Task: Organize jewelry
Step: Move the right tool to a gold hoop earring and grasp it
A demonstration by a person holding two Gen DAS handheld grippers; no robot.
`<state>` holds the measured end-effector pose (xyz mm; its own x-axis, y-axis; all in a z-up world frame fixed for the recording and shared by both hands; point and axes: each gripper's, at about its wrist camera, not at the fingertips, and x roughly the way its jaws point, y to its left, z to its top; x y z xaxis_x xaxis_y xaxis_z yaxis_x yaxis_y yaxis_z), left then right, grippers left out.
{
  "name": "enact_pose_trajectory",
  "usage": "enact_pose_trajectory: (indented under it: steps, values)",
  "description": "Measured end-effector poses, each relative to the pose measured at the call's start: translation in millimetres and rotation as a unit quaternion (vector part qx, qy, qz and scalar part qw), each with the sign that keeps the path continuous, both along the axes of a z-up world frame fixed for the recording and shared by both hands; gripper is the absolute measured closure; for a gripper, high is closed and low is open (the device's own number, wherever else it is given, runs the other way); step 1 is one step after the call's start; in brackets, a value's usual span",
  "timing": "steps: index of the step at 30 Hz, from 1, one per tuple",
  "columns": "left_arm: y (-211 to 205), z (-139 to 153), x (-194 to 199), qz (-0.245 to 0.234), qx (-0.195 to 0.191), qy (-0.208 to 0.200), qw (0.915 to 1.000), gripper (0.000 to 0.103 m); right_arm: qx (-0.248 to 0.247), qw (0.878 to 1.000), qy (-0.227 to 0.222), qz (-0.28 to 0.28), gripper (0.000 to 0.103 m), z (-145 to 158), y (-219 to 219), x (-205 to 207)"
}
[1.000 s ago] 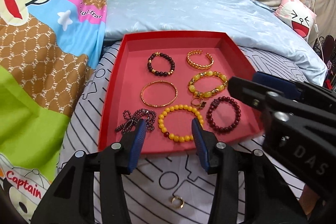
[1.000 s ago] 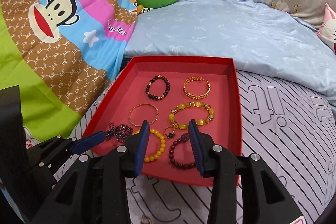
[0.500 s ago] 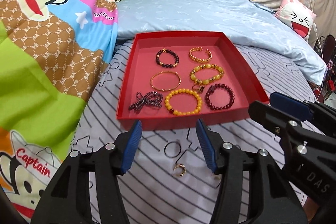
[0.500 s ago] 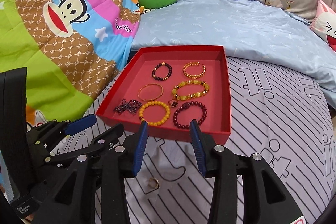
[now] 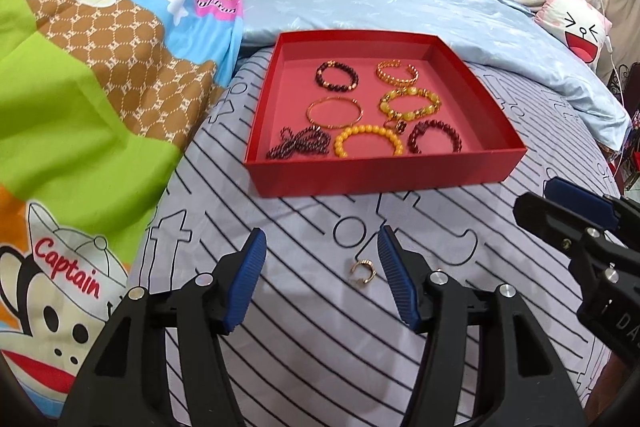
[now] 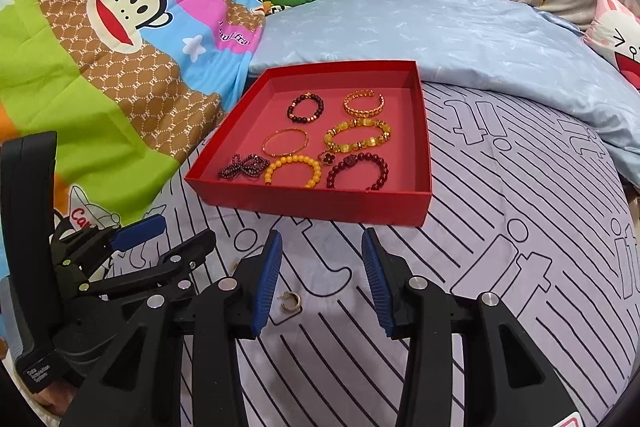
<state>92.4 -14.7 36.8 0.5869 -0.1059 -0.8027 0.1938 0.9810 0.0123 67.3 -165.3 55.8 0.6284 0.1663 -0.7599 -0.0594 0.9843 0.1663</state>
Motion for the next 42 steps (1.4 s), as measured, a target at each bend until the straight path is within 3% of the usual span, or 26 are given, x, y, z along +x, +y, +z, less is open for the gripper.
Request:
enact_pose_trajectory:
  steps: [15, 27, 32, 37, 42]
  values:
    - [14.4, -24.9, -24.3, 0.012, 0.011, 0.026, 0.9995, 0.042, -0.013, 0.999, 0.046, 0.015, 0.062, -43.3, 15.0, -23.9]
    - [29.9, -33.6, -27.7, 0.026, 0.012, 0.041, 0.9987, 0.041, -0.033, 0.997, 0.062, 0.045, 0.062, -65.8, 40.6, -7.8]
    - [29.4, -34.0, -26.3, 0.026, 0.012, 0.041, 0.9987, 0.041, -0.051, 0.996, 0.062, 0.048, 0.068, -71.2, 45.0, -0.1]
    - [26.4, -34.4, -23.6, 0.022, 0.012, 0.043, 0.9988, 0.041, -0.07, 0.995, 0.057, 0.051, 0.088, -72.3, 46.7, 3.1]
    - [21.8, -34.2, -23.0, 0.016, 0.011, 0.044, 0.9989, 0.041, -0.065, 0.995, 0.057, 0.048, 0.088, -70.3, 41.9, 0.4]
